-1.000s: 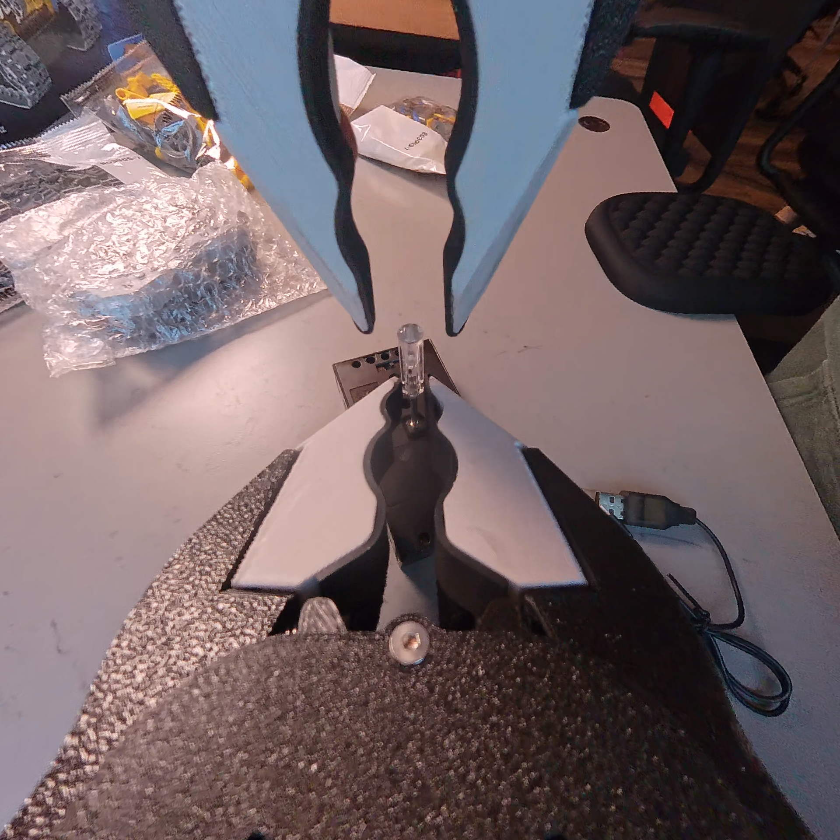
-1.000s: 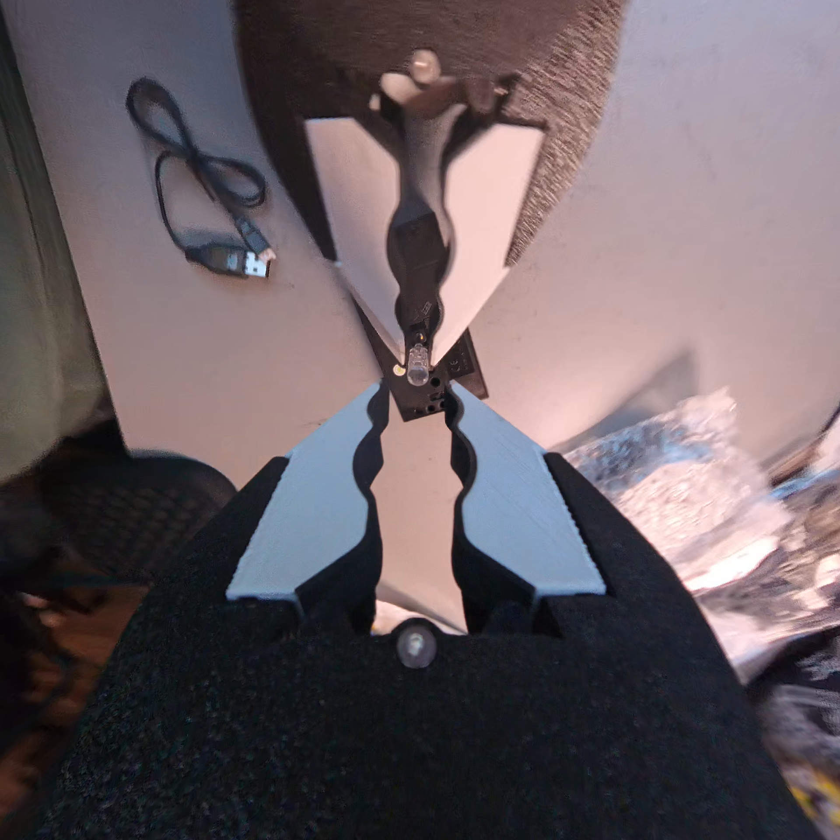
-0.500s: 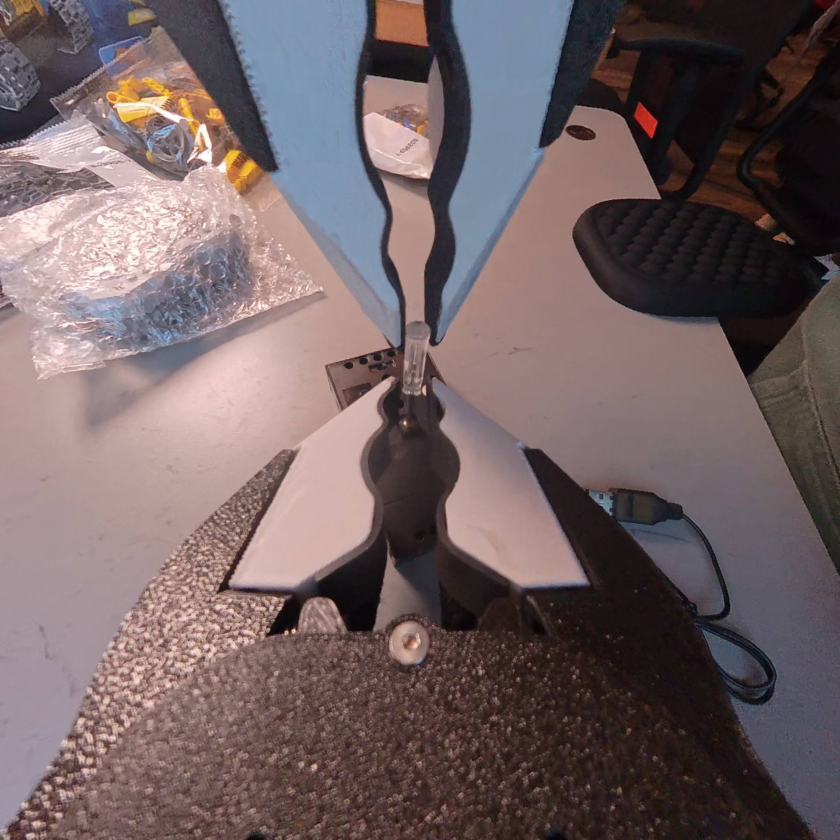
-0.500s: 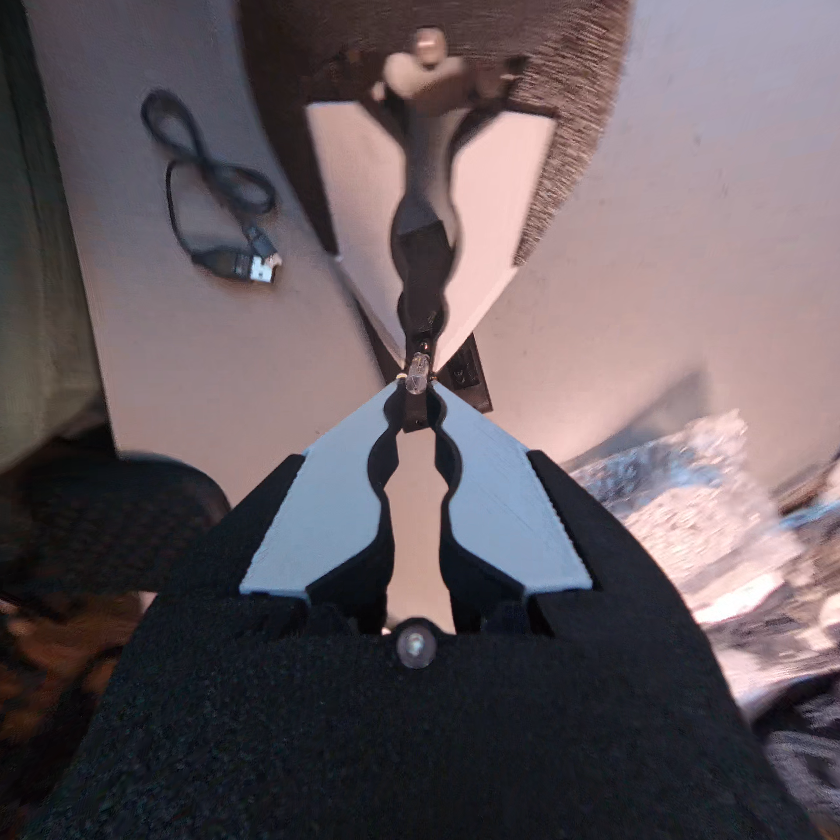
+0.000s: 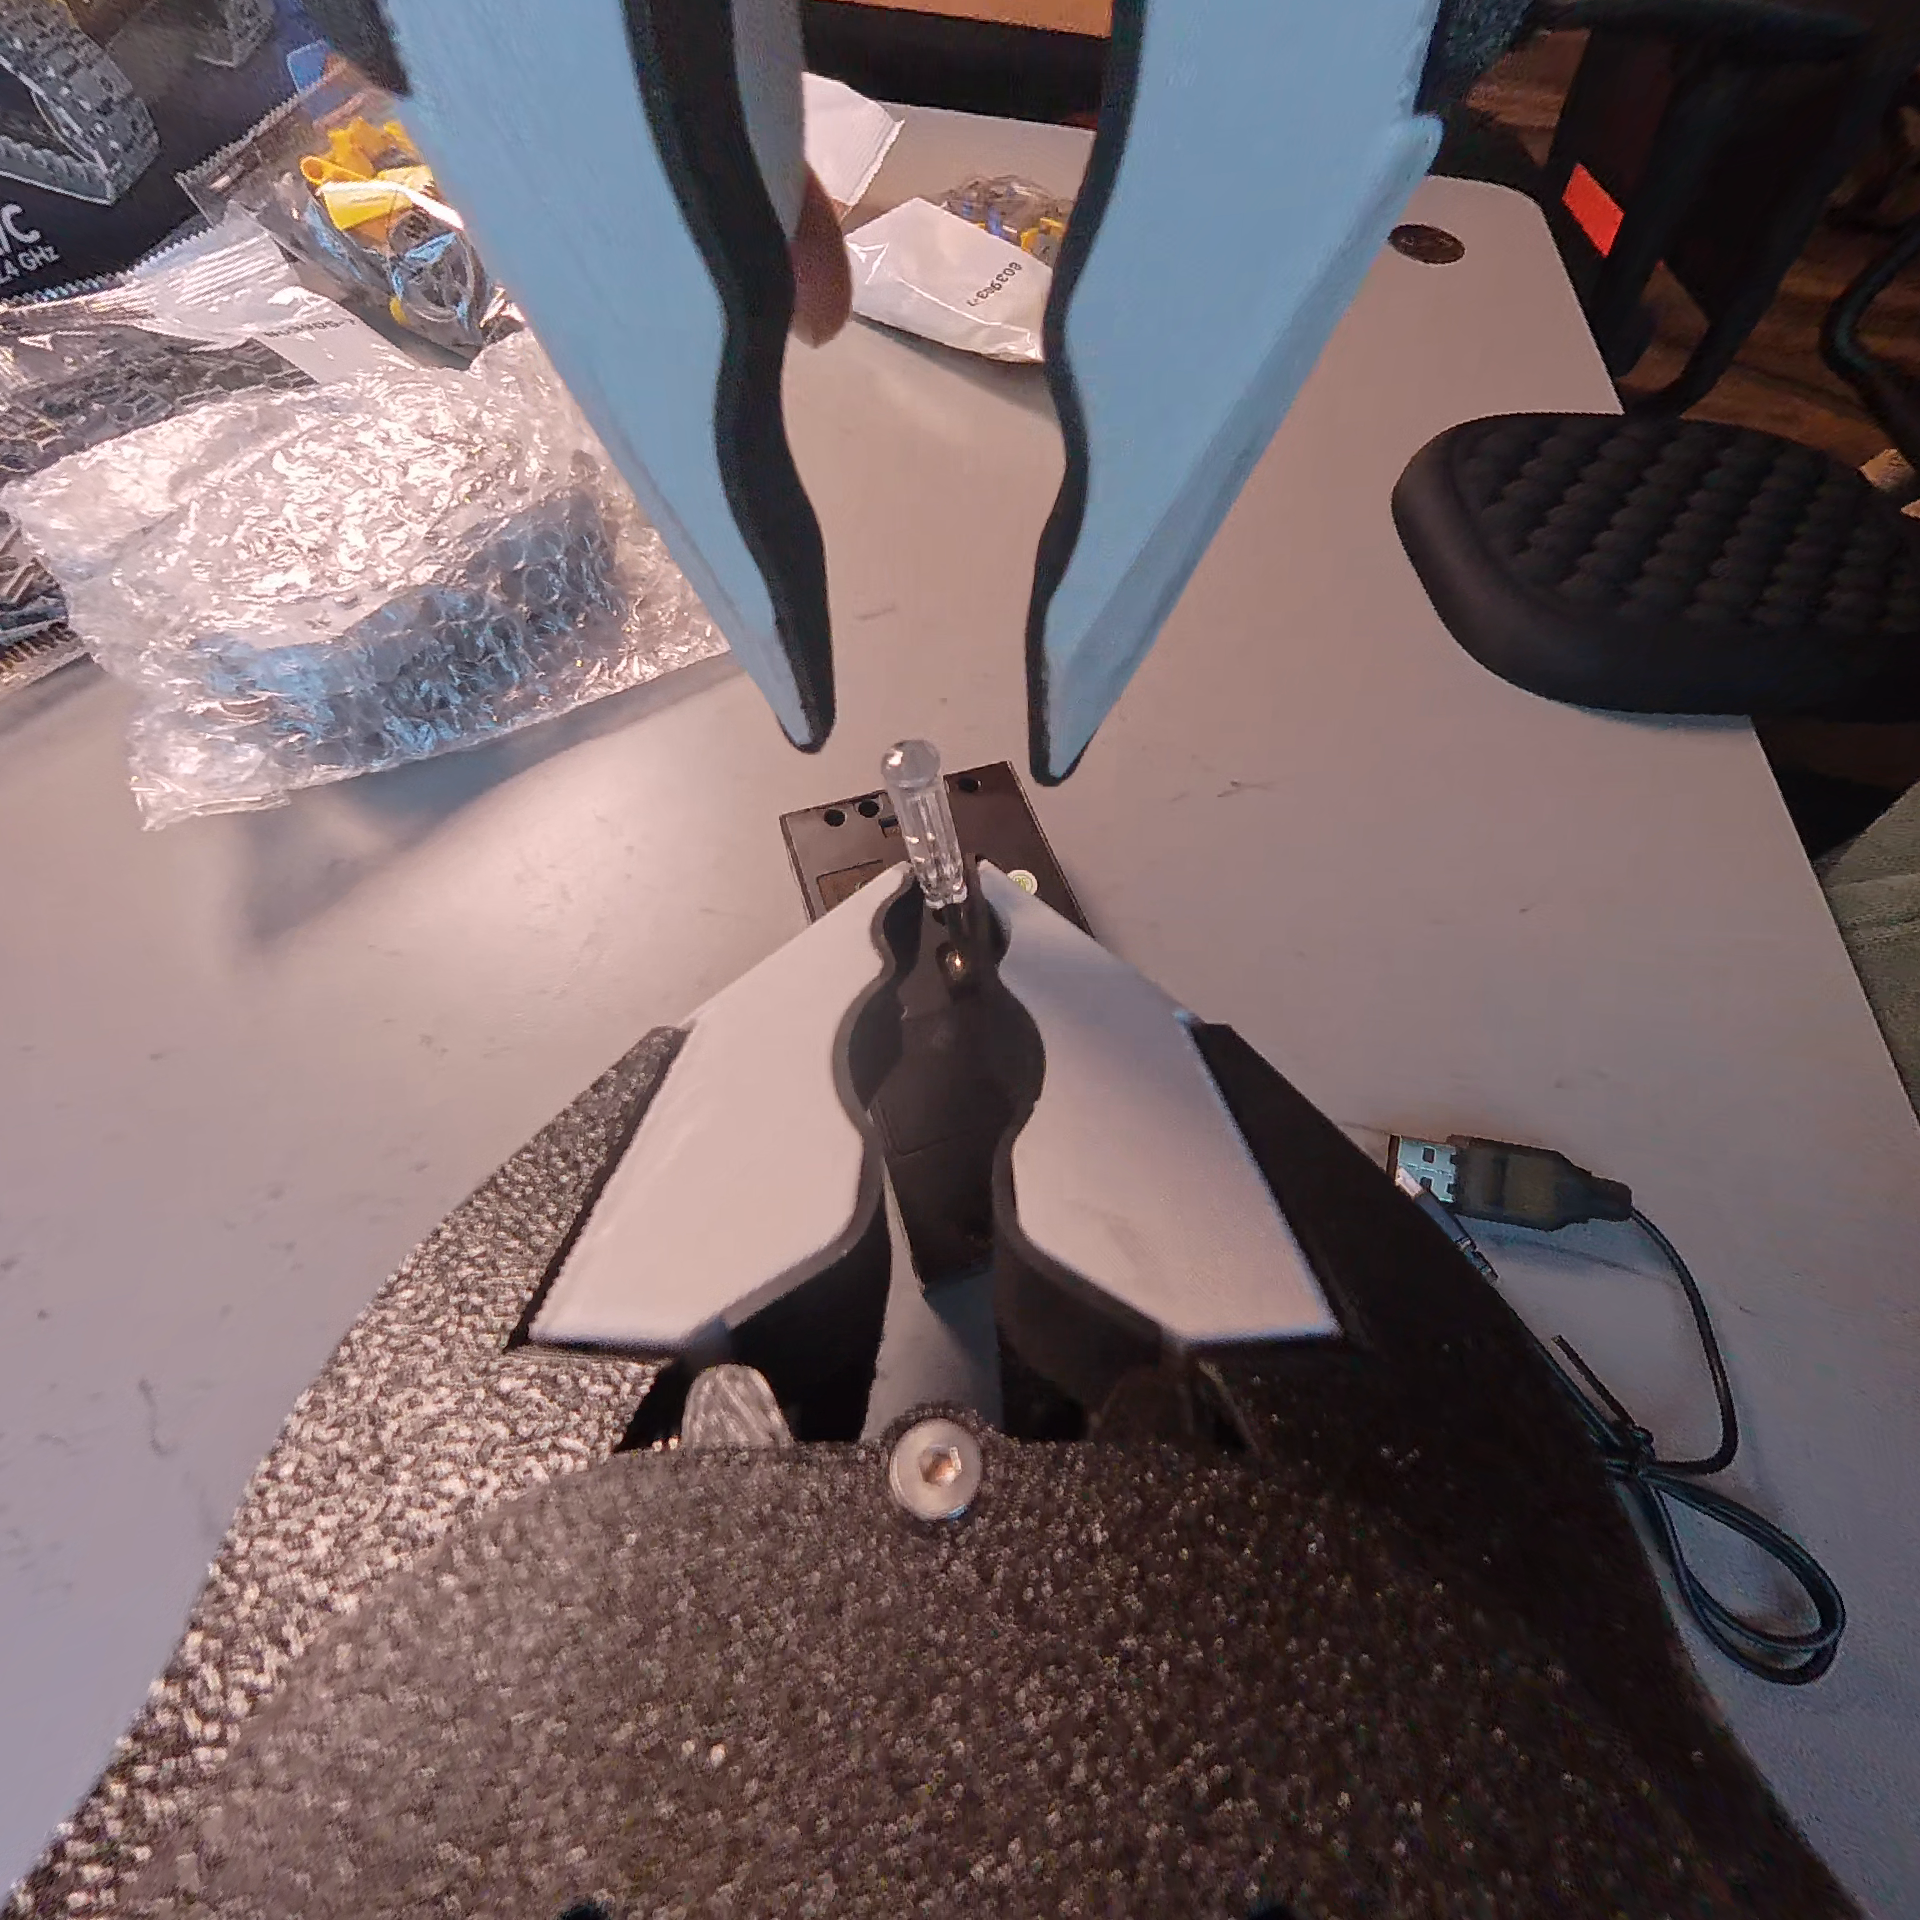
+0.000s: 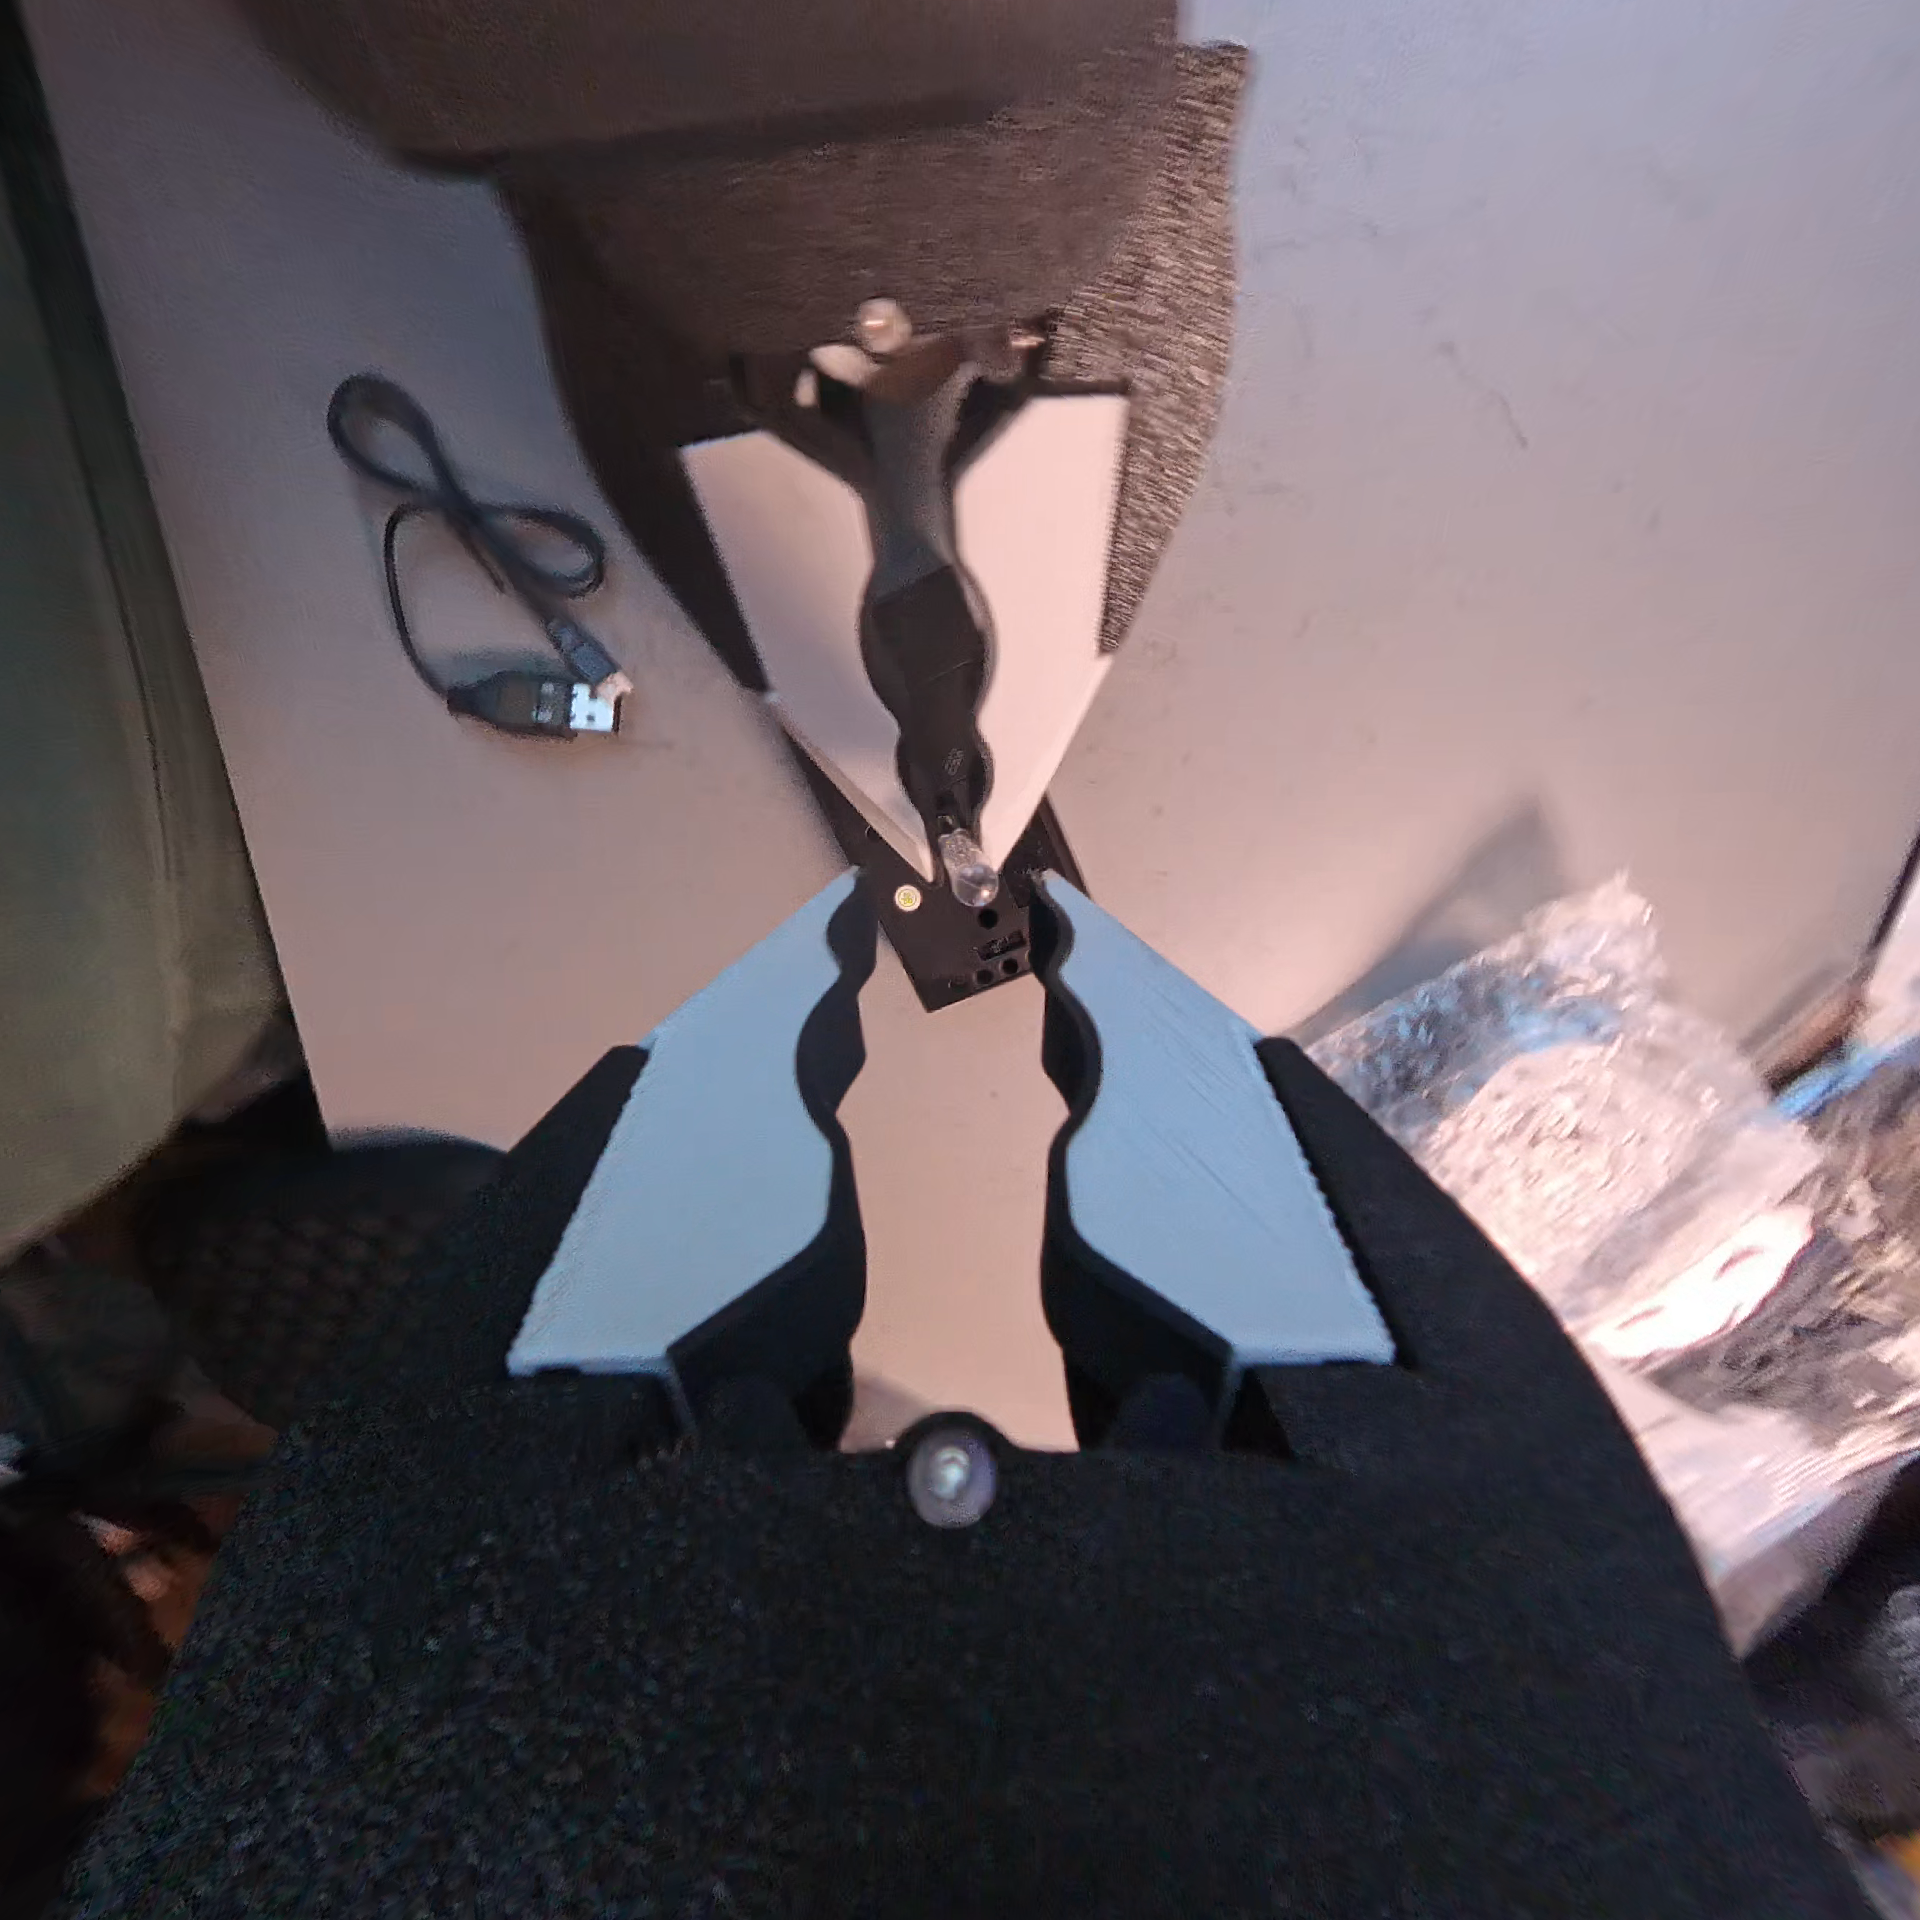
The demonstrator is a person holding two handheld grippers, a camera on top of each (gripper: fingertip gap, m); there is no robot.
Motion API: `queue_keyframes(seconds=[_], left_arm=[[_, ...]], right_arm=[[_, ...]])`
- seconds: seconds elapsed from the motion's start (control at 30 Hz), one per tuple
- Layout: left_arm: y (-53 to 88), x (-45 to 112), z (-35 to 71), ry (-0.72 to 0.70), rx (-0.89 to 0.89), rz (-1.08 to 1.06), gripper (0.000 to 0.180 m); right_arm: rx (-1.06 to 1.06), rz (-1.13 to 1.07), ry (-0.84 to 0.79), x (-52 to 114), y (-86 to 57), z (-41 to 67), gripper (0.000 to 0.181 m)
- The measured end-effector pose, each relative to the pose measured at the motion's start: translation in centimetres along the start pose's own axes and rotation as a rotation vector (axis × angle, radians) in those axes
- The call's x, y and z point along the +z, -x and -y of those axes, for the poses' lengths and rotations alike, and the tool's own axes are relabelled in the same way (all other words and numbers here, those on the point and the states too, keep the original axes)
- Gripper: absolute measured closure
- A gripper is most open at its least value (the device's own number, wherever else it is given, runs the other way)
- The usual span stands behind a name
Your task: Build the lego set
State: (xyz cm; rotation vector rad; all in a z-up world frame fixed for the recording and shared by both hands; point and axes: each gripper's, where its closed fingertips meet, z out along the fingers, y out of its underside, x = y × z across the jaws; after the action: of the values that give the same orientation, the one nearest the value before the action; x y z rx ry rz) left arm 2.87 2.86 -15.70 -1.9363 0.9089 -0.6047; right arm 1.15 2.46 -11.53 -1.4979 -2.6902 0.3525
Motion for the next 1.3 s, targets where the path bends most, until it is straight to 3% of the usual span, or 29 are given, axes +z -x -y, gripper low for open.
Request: queue_keyframes(seconds=[0.03,0.13,0.33,0.47,0.6,0.77,0.83,0.93,1.1,1.3], left_arm=[[0.0,0.0,0.0,0.000,-0.001,0.001,0.172],[0.1,0.0,0.0,0.001,-0.004,0.006,0.172],[-0.1,0.0,0.0,0.000,-0.003,0.005,0.172],[-0.4,-0.1,-0.1,0.002,0.018,-0.024,0.169],[-0.7,-0.1,-0.2,0.006,0.051,-0.041,0.165],[-0.4,0.2,-0.1,0.011,0.059,-0.013,0.173],[-0.1,0.2,-0.2,0.013,0.046,0.008,0.173],[0.0,0.2,-0.2,0.015,0.043,0.020,0.173],[0.1,0.2,-0.2,0.017,0.037,0.029,0.173],[0.1,0.2,-0.3,0.018,0.034,0.031,0.174]], right_arm=[[0.095,-0.002,-0.003,0.0,-0.1,-0.1,0.155],[0.338,0.043,-0.053,0.4,0.1,0.2,0.161],[0.324,0.022,-0.044,1.0,-0.2,-0.2,0.174],[0.070,0.042,-0.013,1.0,0.1,-0.3,0.174],[-0.421,0.004,0.026,1.0,0.5,-0.5,0.174],[-0.660,-0.048,0.087,1.0,0.7,-0.6,0.173],[-0.553,-0.091,0.089,0.9,-0.2,-0.6,0.172],[-0.173,-0.067,0.045,0.4,-0.7,-0.6,0.157],[0.348,0.020,-0.081,0.2,-0.2,0.1,0.159],[0.328,0.001,-0.066,1.1,-0.3,-0.4,0.174]])
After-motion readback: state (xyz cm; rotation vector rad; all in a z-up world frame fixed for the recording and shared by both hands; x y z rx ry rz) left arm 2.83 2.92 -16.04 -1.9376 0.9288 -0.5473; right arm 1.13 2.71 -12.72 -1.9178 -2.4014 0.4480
